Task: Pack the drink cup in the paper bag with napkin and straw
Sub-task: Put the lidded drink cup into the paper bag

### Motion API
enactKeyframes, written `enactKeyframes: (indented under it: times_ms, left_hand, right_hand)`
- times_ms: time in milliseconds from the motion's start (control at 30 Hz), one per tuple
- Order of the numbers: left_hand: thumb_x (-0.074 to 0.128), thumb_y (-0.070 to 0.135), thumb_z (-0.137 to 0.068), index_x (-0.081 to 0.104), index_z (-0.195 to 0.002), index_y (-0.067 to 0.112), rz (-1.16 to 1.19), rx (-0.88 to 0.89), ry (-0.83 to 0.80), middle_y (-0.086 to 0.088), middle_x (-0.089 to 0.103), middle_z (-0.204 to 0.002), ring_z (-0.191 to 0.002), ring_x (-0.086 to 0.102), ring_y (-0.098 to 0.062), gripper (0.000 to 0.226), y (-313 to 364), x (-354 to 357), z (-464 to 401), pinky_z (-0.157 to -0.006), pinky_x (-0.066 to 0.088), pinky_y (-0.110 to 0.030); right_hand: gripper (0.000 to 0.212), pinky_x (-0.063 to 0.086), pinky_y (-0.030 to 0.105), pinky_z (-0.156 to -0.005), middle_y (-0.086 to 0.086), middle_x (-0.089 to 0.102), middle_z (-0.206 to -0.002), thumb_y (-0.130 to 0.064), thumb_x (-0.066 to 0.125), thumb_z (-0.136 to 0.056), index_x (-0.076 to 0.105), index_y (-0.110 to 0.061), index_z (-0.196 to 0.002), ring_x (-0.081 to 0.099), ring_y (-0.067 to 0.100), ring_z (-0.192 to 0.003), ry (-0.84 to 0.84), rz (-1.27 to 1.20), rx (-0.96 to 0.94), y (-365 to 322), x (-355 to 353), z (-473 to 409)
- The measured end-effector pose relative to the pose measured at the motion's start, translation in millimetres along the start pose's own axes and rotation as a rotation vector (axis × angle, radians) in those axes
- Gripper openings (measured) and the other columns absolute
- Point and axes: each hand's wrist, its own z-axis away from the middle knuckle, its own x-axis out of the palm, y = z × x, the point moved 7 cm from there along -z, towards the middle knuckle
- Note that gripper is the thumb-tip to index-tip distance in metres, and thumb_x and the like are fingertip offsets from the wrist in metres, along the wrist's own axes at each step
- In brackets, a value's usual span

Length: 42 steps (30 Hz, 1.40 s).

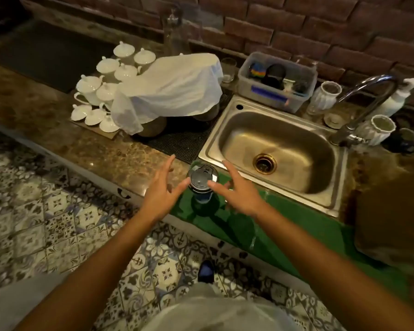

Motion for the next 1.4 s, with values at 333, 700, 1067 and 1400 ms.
enactKeyframes:
  times_ms: [333, 700, 1067, 1400]
  left_hand:
    - [0.055, 0.036, -0.103, 0.061, -0.126, 0.020, 0.435, -0.335, -0.180, -0.012, 0.073, -0.116, -0.068, 0.073, -0.031, 0.028, -4, 45, -20, -0.059, 0.061, -0.038]
    - [0.056, 0.048, -0.099, 0.065, -0.112, 0.033, 0.187, 0.035, -0.248, 0.008, 0.073, -0.097, -0.072, 0.069, -0.008, 0.022, 103, 37, -20, -0.060, 0.051, -0.022]
    - [0.050, 0.071, -0.084, 0.056, -0.118, 0.038, 0.145, 0.370, -0.275, 0.007, 0.067, -0.107, -0.096, 0.061, 0.001, 0.048, 205, 65, 15, -0.078, 0.044, -0.012]
    - [0.065, 0.084, -0.066, 0.023, -0.157, 0.034, 0.474, 0.448, -0.505, 0.024, 0.058, -0.138, -0.133, 0.056, -0.005, 0.112, 268, 120, 52, -0.109, 0.047, -0.032]
  right_hand:
    - [0.051, 0.053, 0.033, -0.049, 0.011, 0.075, -0.075, -0.034, 0.054, -0.105, 0.035, -0.021, -0.151, 0.065, 0.025, -0.049, -0.087, -0.434, 0.221, 5, 35, -23]
    - [0.016, 0.045, 0.031, -0.047, 0.009, 0.071, -0.064, -0.036, 0.060, -0.101, 0.055, -0.037, -0.117, 0.059, 0.023, -0.049, 0.148, -0.533, 0.088, -12, -57, 38]
    - [0.026, 0.037, 0.028, -0.042, 0.016, 0.061, -0.060, -0.035, 0.055, -0.103, 0.070, -0.015, -0.097, 0.048, 0.022, -0.039, 0.349, -0.552, 0.006, -3, -149, 118]
    - [0.027, 0.040, 0.027, -0.042, 0.006, 0.061, -0.053, -0.038, 0.054, -0.104, 0.074, -0.019, -0.106, 0.050, 0.019, -0.040, 0.461, -0.574, -0.094, 12, -198, 189]
